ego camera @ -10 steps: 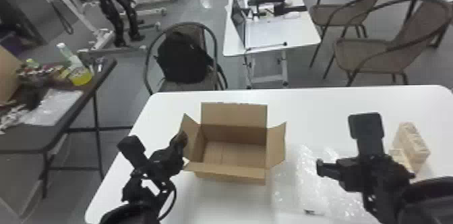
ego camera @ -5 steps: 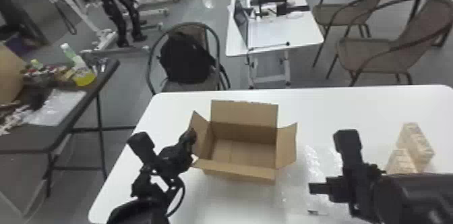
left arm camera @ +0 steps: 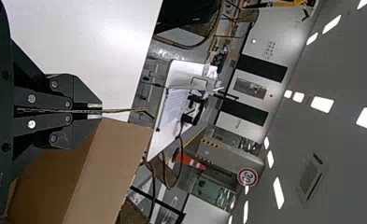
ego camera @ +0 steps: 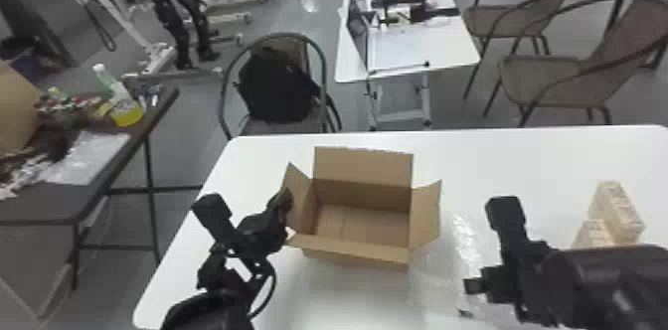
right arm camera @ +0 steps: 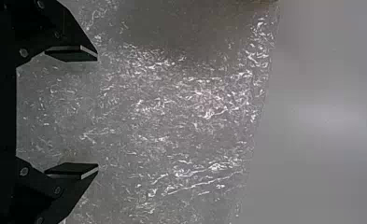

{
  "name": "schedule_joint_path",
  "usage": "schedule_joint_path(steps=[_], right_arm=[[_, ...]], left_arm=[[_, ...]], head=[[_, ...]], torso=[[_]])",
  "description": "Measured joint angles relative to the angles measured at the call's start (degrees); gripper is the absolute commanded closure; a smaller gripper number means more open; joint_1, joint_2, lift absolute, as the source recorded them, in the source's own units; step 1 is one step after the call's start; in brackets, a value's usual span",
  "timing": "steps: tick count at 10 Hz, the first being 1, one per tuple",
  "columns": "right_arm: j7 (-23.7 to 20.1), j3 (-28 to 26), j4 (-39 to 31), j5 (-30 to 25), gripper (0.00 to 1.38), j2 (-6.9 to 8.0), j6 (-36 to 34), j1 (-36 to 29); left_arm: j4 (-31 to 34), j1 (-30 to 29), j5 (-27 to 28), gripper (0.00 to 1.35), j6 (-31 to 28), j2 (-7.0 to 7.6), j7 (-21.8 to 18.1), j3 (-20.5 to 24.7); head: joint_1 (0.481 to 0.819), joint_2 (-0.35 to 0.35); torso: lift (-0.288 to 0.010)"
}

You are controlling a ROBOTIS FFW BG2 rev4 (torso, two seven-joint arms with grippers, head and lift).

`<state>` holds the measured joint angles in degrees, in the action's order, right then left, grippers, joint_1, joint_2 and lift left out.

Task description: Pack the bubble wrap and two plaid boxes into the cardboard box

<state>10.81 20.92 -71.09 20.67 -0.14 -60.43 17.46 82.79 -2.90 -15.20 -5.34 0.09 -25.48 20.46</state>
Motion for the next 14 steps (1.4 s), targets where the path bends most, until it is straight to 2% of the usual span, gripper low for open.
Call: schedule_joint_path(steps=[1,2,5,7,9,10,12,14], right_arm=[[0.0,0.0,-0.1,-0.5,1.02,0.03,-0.5,0.0],[0.0,0.0,-0.9,-0.9,1.11,-0.03,-0.8,-0.3],[-0.1,-0.1,-5.1,-0.7,1.11,-1.06,-0.8,-1.6],[-0.1,-0.1,-11.3,1.5,1.11,-2.79,-0.5,-3.6],[0.0,-0.4,-21.9,4.8,1.11,-5.28,-2.7,-6.3],[0.0,-1.3,-29.4,4.8,1.11,-6.04,-4.7,-8.4],[0.0,-3.9,-41.1,3.8,1.11,-6.13,-5.6,-12.1],[-0.1,-6.6,-49.5,5.5,1.11,-6.08,-5.6,-13.0]], left_arm=[[0.0,0.0,0.0,1.21,0.1,0.00,0.0,0.1],[0.0,-0.1,0.0,1.21,0.0,0.00,0.0,0.2],[0.0,-0.3,0.1,1.21,-1.1,0.00,-0.1,0.4],[0.0,-0.6,0.2,1.21,-1.3,0.00,-0.3,1.3],[0.0,-0.8,0.2,1.21,-1.3,0.00,-0.3,1.9],[0.0,-0.9,0.2,1.21,-1.3,0.00,-0.3,2.0],[0.0,-1.1,0.1,1.21,-1.3,0.00,-0.3,2.2],[0.1,-1.2,0.1,1.21,-1.3,0.00,-0.3,2.2]], head=[[0.695,0.285],[0.695,0.286],[0.695,0.283],[0.695,0.292],[0.695,0.310],[0.695,0.312],[0.695,0.310],[0.695,0.306]], torso=[[-0.014],[-0.014],[-0.014],[-0.014],[-0.014],[-0.014],[-0.014],[-0.014]])
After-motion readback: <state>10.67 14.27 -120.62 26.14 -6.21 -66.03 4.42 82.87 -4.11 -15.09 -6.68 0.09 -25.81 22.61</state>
